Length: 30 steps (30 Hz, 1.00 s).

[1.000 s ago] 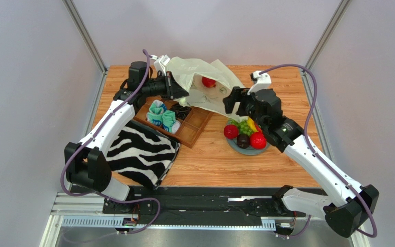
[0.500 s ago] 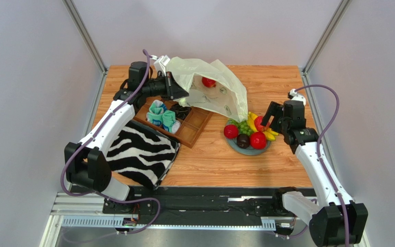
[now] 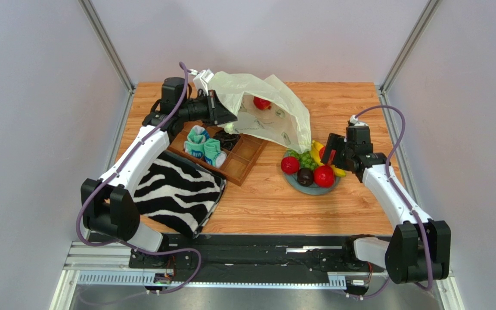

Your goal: Place the fruits into the plastic bag

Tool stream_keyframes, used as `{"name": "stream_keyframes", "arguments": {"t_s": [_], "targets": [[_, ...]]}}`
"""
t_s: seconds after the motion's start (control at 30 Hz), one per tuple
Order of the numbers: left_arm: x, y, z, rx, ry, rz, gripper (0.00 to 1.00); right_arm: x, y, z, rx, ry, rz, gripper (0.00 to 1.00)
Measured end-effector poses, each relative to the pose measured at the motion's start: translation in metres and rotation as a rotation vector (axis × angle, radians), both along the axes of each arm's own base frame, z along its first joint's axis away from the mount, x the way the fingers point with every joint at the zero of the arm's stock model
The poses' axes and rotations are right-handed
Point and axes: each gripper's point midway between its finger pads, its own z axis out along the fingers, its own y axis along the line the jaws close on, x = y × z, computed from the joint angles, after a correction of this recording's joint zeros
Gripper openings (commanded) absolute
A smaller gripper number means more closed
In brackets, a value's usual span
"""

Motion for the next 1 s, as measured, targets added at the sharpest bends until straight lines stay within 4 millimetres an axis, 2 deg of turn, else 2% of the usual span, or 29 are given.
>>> {"name": "stream_keyframes", "arguments": {"t_s": [0.27,0.77,1.0], "targets": [[0.0,0.0,0.0,0.0,0.0,0.0,0.0,0.007,-0.001,-0.017,-0.035,0.039,0.037,0.86],[0.0,0.0,0.0,-0.002,0.002,-0.002,0.0,0.031,0.002,-0.025,-0.059,0.026,0.087,0.84],[-0.001,0.0,0.0,-0.003,0.002,-0.004,0.0,0.034,0.006,-0.028,-0.068,0.032,0.112,0.78]]}}
